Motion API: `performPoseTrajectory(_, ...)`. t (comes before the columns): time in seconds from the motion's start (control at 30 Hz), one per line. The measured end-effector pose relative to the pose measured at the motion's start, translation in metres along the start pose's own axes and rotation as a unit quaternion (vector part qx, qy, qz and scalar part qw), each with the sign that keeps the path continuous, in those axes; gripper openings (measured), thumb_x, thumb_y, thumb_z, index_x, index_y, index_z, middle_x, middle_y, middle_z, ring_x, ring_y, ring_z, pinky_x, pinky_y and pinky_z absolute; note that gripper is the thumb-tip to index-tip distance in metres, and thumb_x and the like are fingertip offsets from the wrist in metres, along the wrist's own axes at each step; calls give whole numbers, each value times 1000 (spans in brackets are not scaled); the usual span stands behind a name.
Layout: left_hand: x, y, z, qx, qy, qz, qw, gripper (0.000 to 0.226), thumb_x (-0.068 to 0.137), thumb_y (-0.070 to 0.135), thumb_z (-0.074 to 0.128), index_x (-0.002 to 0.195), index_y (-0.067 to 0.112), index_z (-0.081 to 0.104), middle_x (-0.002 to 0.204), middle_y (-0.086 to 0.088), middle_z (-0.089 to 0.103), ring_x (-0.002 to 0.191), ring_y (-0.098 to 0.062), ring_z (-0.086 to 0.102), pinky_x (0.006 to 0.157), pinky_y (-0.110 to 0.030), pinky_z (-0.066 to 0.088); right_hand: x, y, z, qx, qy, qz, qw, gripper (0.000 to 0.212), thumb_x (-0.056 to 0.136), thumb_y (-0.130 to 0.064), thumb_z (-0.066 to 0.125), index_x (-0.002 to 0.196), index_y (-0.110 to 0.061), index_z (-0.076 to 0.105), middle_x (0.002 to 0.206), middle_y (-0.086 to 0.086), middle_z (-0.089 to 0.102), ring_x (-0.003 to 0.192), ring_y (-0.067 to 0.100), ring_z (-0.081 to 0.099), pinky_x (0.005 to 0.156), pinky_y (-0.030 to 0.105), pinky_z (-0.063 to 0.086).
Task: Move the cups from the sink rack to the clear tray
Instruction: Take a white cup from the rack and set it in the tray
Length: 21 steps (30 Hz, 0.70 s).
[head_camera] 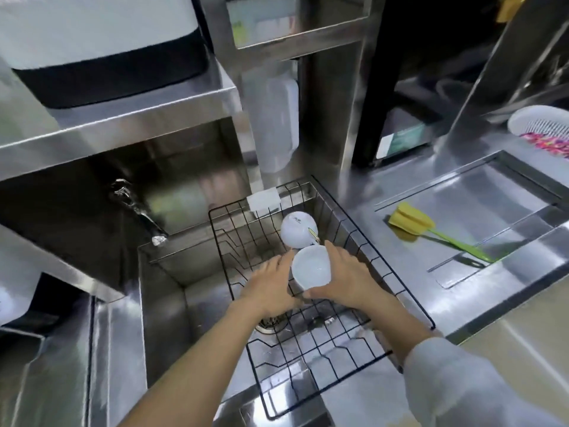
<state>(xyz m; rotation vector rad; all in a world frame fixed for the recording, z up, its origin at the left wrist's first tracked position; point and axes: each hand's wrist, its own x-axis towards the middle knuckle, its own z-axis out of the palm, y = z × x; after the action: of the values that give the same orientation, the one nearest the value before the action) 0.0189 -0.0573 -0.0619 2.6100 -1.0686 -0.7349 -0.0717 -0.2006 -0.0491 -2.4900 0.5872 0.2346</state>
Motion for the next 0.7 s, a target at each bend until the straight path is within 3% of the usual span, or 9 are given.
performPoseTrajectory(0.03, 3, 1, 4, -46, -5, 4, 999, 95, 66, 45, 71, 137, 39, 8, 141, -7, 38, 127, -30, 36, 97, -42, 37, 0, 1, 0, 35, -17, 2, 999, 113, 54, -51, 80, 139, -18, 13, 137, 14, 37, 122, 35, 41, 99, 49, 39)
performPoseTrajectory(0.1, 5, 5, 7, -186, -23, 4, 982, 78, 66, 37, 70, 122, 49, 16, 125, 3, 45, 109, -19, 46, 78, -30, 41, 1, 2, 0, 106, -36, -1, 994, 104, 55, -39, 83, 135, -16, 20, 129, 15, 38, 117, 33, 44, 94, 49, 44)
performPoseTrajectory(0.17, 7, 8, 6, -351, -35, -24, 935, 70, 66, 22, 68, 115, 44, 23, 121, 2, 47, 104, -14, 49, 74, -25, 43, 2, 2, -1, 140, -33, -7, 990, 96, 54, -32, 85, 128, -14, 27, 123, 14, 40, 113, 29, 45, 92, 47, 46)
performPoseTrajectory(0.27, 8, 8, 3, -500, -6, -127, 856, 50, 72, 11, 61, 109, 33, 36, 112, -7, 56, 102, -27, 60, 77, -42, 55, 1, 2, 0, 144, -27, -23, 989, 99, 51, -30, 86, 129, -12, 28, 124, 11, 40, 113, 25, 40, 94, 46, 45)
performPoseTrajectory(0.37, 3, 12, 3, -571, 28, -160, 805, 48, 76, 17, 69, 105, 27, 32, 110, -8, 56, 93, -29, 64, 61, -42, 60, 0, -3, 5, 133, -17, -49, 990, 109, 52, -27, 86, 137, -14, 18, 129, 11, 35, 117, 26, 37, 97, 46, 43)
performPoseTrajectory(0.47, -2, 15, -1, -555, 104, -160, 809, 39, 77, -3, 63, 90, 25, 39, 99, -5, 53, 84, -25, 61, 49, -42, 59, -2, -12, 7, 150, -15, -68, 986, 114, 55, -30, 85, 140, -20, 11, 133, 10, 30, 121, 25, 36, 98, 46, 42)
performPoseTrajectory(0.57, -9, 13, -10, -527, 170, -138, 821, 43, 75, -12, 52, 96, 23, 38, 91, -4, 50, 82, -23, 58, 46, -40, 58, -3, -23, 0, 264, 20, -63, 962, 100, 59, -41, 82, 137, -16, 25, 128, 3, 40, 115, 19, 46, 93, 37, 47)
performPoseTrajectory(0.63, -16, 11, -15, -512, 209, -104, 826, 49, 74, -13, 51, 92, 30, 37, 88, 2, 52, 78, -15, 58, 43, -36, 57, -5, -31, -11, 400, 50, -13, 915, 78, 70, -40, 74, 133, -14, 35, 118, -1, 50, 103, 11, 53, 84, 24, 49)
performPoseTrajectory(0.7, -27, 10, -22, -488, 256, -75, 831, 57, 73, -14, 50, 86, 39, 35, 89, 7, 52, 76, -7, 56, 50, -29, 57, -6, -41, -22, 507, 6, 41, 861, 63, 72, -49, 67, 120, -13, 50, 113, 5, 60, 97, 16, 61, 80, 29, 54)
